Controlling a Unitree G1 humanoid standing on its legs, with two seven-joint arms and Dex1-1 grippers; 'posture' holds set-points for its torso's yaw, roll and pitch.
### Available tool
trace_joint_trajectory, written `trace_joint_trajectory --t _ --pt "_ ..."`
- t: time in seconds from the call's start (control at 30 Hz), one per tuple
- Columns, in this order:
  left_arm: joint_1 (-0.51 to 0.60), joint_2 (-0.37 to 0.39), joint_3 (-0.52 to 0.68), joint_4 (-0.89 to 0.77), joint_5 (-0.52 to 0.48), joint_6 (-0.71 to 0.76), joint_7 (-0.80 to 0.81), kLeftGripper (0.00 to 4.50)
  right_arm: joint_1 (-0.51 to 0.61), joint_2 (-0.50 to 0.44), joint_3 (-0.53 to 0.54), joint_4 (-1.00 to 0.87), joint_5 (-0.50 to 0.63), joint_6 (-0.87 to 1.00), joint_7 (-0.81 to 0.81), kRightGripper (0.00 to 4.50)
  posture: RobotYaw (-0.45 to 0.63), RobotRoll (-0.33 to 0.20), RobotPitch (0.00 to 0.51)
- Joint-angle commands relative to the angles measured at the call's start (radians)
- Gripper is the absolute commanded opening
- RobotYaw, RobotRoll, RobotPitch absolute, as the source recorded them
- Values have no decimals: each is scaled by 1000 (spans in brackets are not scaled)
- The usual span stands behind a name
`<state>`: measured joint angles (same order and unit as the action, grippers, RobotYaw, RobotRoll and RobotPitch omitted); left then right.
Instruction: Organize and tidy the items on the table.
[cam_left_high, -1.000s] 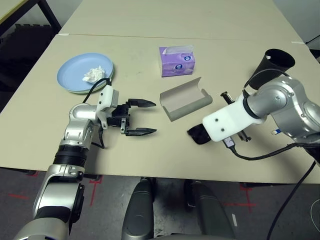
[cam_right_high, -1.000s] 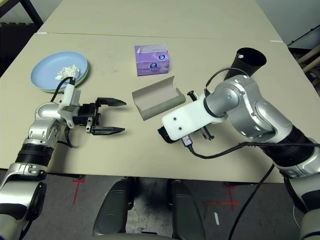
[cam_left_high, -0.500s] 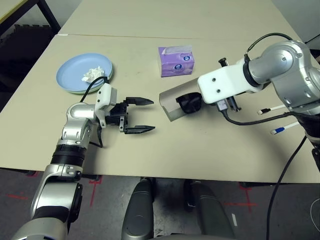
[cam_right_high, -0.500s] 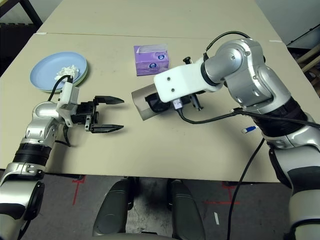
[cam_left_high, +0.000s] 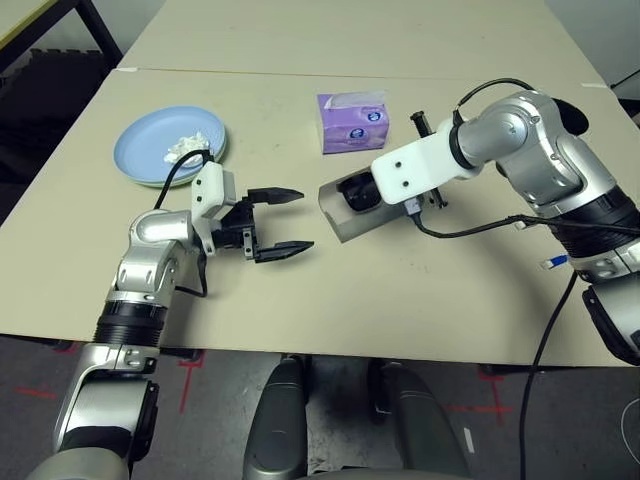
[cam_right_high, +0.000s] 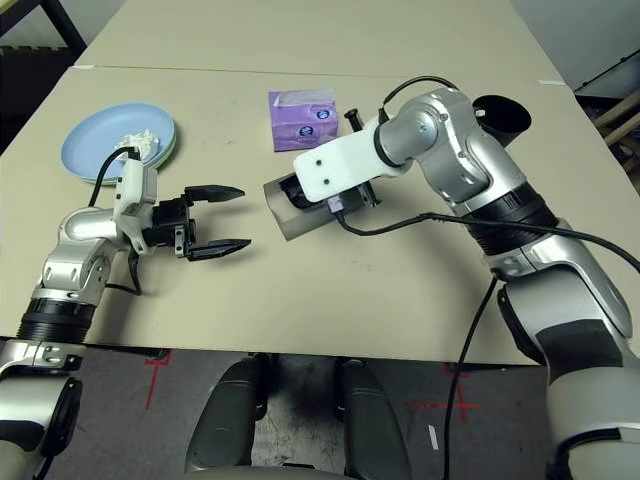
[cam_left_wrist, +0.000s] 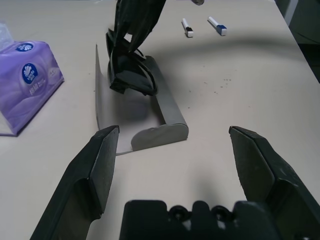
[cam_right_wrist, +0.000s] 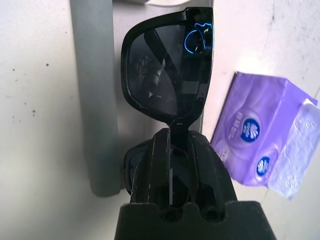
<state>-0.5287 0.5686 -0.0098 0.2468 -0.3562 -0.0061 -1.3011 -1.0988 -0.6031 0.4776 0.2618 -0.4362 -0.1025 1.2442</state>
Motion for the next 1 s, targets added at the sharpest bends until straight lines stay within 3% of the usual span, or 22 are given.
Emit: trace_joint_trajectory --t 0.03,1.0 --pt "23 11 1 -36 -5 10 8 4500 -18 13 18 22 -14 -27 -5 331 244 0 203" --pt "52 31 11 -62 -10 15 34 4500 -19 106 38 155 -75 -103 -80 331 269 0 207"
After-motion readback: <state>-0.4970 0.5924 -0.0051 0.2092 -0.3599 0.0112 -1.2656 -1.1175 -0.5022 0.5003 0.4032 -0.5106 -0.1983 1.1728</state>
